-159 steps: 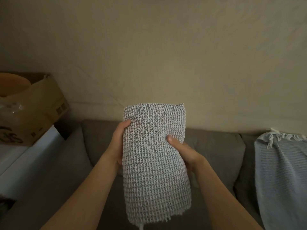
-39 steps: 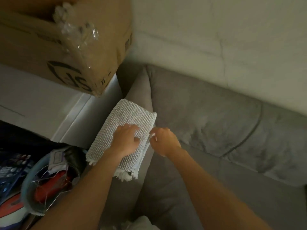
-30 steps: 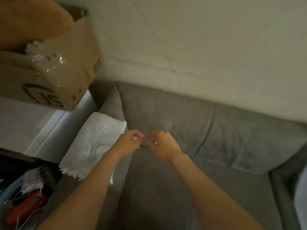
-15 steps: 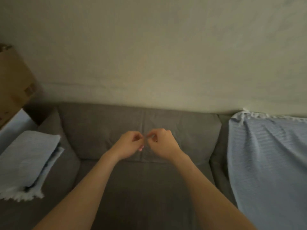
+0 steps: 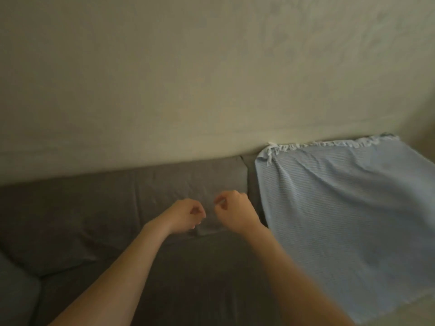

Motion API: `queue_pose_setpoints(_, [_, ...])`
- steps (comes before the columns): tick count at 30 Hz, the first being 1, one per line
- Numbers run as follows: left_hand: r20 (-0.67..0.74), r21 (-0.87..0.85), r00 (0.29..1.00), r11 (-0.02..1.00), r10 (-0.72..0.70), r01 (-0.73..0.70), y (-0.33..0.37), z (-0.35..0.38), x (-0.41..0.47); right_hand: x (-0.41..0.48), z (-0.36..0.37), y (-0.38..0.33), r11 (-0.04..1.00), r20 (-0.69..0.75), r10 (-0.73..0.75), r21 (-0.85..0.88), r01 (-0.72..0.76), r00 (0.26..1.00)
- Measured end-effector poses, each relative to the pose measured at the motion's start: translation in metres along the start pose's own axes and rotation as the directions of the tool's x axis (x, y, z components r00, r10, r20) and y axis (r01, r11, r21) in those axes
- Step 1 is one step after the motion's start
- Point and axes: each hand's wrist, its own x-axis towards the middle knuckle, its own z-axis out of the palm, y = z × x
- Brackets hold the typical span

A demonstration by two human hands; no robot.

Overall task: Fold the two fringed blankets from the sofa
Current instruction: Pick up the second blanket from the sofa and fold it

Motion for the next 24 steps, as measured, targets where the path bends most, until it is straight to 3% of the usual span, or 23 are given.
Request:
queue_pose_setpoints(6, [0.009, -0.001, 0.993, 0.993, 0.119, -0.119, 0.04, 0.021, 0.042, 0.004, -0.03, 0.043, 0.997, -0.112, 0.077, -0.023, -0.08, 0.991])
queue_pose_setpoints(10, [0.093, 0.088, 0.987, 0.987, 0.13, -0.138, 0.067, 0.022, 0.066, 0.018, -0.053, 0.068, 0.994, -0.173, 0.112, 0.011, -0.111, 0.979])
queue_pose_setpoints(13, [0.054, 0.148, 0.987, 0.976, 0.151, -0.157, 0.095, 0.02, 0.09, 0.033, -0.071, 0.092, 0.993, -0.196, 0.116, 0.029, -0.112, 0.974])
queue_pose_setpoints(20, [-0.054, 0.12, 0.985, 0.98, 0.164, -0.157, 0.173, 0.057, 0.16, 0.072, -0.129, 0.178, 0.996, -0.177, 0.089, 0.033, -0.084, 0.98])
queue_pose_setpoints(24, [-0.089, 0.103, 0.99, 0.99, 0.109, -0.1, 0.236, 0.102, 0.221, 0.103, -0.181, 0.267, 0.994, -0.114, 0.08, 0.086, -0.07, 0.99])
